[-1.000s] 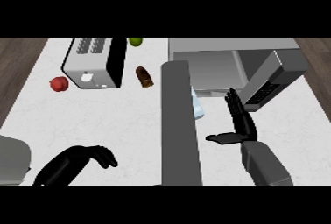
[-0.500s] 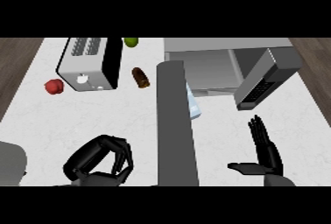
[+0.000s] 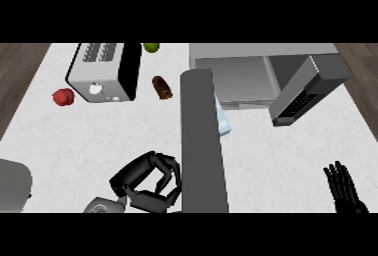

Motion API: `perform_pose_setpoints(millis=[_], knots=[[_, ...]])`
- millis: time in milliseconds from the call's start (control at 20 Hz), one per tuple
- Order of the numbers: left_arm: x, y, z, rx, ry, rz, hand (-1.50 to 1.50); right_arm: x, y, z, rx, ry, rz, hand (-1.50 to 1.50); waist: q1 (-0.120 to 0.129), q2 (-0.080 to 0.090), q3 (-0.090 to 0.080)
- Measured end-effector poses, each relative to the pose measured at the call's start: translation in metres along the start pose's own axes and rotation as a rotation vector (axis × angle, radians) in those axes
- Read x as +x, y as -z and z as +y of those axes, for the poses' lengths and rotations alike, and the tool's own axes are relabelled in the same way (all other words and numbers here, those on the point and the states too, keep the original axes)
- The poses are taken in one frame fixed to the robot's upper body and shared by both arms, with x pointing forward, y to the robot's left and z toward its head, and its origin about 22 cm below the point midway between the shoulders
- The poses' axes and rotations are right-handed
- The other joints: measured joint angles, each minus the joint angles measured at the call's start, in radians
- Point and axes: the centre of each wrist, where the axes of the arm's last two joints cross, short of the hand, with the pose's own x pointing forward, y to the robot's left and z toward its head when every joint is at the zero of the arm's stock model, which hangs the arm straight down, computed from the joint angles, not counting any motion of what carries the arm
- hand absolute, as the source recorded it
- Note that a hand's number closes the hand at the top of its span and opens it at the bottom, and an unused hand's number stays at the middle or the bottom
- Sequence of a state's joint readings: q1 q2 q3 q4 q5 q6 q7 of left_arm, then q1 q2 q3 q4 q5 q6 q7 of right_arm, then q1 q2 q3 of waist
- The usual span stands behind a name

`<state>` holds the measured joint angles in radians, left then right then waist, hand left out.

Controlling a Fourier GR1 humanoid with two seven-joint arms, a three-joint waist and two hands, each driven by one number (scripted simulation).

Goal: Pick up the milk, place it into the microwave and close the microwave

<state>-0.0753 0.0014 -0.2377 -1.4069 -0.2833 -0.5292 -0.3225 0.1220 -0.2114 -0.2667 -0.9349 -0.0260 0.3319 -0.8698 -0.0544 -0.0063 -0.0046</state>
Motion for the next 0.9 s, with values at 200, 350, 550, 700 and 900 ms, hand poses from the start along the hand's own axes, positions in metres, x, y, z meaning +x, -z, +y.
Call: perform_pose_setpoints(millis=[200,350,550,700,900], knots=[[-0.009,0.023,-0.024,-0.034,0.008,-0.019,1.5,0.025,-0.014,-0.011,0.011,0.006,-0.047,-1.5,-0.002,0.002,0.0],[-0.015,0.036,-0.044,-0.079,-0.002,-0.004,1.5,0.043,-0.016,-0.009,0.046,0.036,-0.076,-1.5,-0.006,0.004,0.0],[-0.015,0.049,-0.071,-0.107,-0.017,0.02,1.5,0.065,-0.013,0.003,0.117,0.09,-0.114,-1.5,-0.012,0.006,0.0],[-0.015,0.057,-0.089,-0.086,-0.01,0.027,1.5,0.083,-0.01,0.008,0.172,0.121,-0.135,-1.5,-0.023,0.008,0.0],[-0.009,0.07,-0.101,-0.048,0.022,0.044,1.5,0.104,0.001,0.017,0.239,0.161,-0.166,-1.5,-0.036,0.012,0.0]])
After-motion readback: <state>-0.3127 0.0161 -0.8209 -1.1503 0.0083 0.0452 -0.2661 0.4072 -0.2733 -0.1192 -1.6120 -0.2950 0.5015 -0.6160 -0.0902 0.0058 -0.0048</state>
